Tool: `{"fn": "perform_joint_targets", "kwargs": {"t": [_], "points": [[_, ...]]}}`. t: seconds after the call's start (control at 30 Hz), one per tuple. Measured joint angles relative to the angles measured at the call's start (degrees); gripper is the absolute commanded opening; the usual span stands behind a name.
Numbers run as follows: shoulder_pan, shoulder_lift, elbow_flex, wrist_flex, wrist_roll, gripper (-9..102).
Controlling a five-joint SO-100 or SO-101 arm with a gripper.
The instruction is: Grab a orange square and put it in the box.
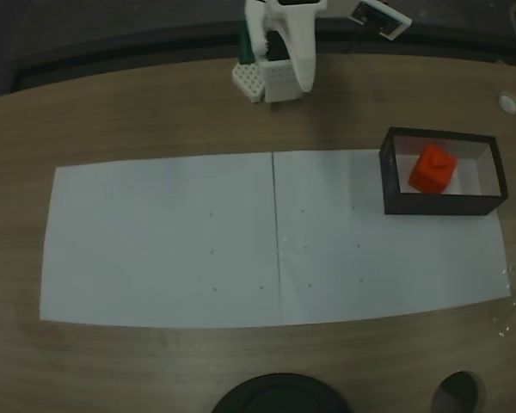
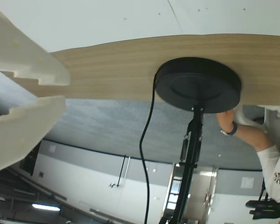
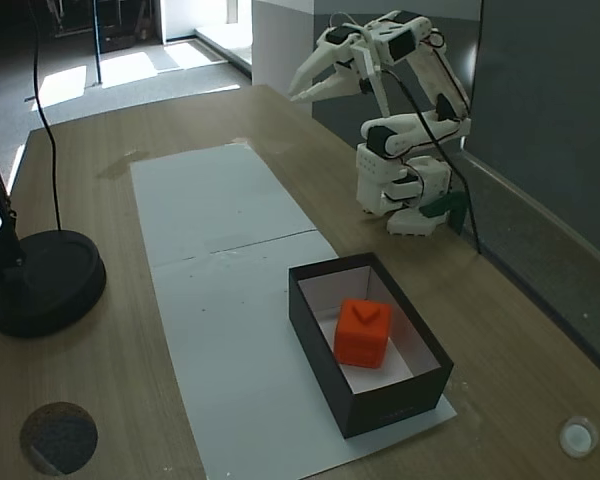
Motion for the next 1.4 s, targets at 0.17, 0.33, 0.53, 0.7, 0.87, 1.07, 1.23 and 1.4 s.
{"fn": "perform_joint_targets", "kwargs": {"t": [0.17,0.33,0.53,0.7,0.87,1.07,1.23,1.4], "points": [[4.83,10.72,8.35,-2.55,-2.20,0],[8.88,15.91,11.78,-3.34,-2.20,0],[11.07,15.91,13.62,-3.87,-2.20,0],[10.63,15.91,21.45,-6.94,-2.20,0],[5.36,15.91,33.93,-7.47,-2.02,0],[0.79,15.91,43.68,-7.47,-2.02,0],[1.23,15.91,47.02,-5.54,-0.88,0],[0.35,15.91,46.93,0.97,0.88,0]]}}
